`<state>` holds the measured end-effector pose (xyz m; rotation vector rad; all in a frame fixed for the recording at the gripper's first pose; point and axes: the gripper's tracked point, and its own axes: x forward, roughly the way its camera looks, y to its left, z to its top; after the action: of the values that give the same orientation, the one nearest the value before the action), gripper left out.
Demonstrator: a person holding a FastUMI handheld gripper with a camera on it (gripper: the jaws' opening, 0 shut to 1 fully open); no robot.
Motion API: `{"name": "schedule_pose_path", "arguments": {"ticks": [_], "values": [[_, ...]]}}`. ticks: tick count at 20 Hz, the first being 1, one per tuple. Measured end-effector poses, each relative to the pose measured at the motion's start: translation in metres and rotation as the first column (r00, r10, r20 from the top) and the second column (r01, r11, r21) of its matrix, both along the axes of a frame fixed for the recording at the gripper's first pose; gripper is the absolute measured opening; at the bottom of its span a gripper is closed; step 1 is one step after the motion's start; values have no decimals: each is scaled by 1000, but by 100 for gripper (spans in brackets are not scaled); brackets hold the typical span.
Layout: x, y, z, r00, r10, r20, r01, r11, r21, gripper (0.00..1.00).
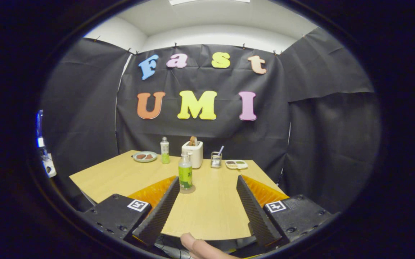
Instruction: Take the bottle from table, then pour the juice into the cup, finally place the bottle on the coaster
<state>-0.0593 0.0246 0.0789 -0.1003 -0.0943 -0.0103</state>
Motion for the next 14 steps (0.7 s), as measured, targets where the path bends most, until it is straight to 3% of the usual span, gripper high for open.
{"name": "schedule_pose_path", "arguments": {"ticks": [3,5,9,14], "values": [[-4,11,10,994,86,73,-91,993,75,100],[-7,5,6,991,97,95,-107,989,104,100],[-20,-17,-1,997,-1,83,-3,998,55,100],[-37,8,3,987,15,157,3,994,-110,100]]}}
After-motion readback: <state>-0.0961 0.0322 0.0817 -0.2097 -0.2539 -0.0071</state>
